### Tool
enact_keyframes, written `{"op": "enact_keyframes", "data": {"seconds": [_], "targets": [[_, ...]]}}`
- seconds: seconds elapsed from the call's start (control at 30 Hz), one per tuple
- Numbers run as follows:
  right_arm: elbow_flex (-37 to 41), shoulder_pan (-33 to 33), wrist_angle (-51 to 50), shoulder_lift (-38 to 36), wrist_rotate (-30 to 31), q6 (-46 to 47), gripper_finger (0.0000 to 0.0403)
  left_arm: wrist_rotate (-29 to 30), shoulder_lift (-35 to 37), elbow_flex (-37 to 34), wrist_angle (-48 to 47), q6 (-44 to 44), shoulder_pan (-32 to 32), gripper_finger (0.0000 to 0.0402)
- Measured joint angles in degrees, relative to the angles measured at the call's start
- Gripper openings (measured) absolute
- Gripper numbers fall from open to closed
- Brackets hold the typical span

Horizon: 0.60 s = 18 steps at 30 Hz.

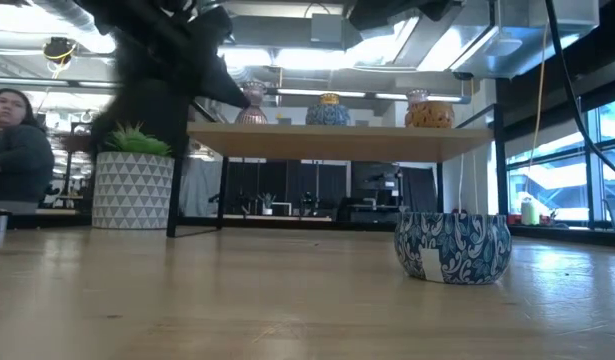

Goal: Pick & Place candle stick holders
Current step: Put the pink candle holder on the shelf aligned with the yellow and pink candle holders

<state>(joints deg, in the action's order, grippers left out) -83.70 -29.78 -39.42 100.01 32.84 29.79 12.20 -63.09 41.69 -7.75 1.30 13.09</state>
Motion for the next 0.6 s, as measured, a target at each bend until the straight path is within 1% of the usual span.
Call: {"op": "enact_keyframes", "data": {"seconds": [0.6], "targets": [[0.0,0.0,0.2,0.0,0.0,0.0,0.001,-0.4,-0.3,0.0,-0.2,2.1,6.1,0.0002]]}}
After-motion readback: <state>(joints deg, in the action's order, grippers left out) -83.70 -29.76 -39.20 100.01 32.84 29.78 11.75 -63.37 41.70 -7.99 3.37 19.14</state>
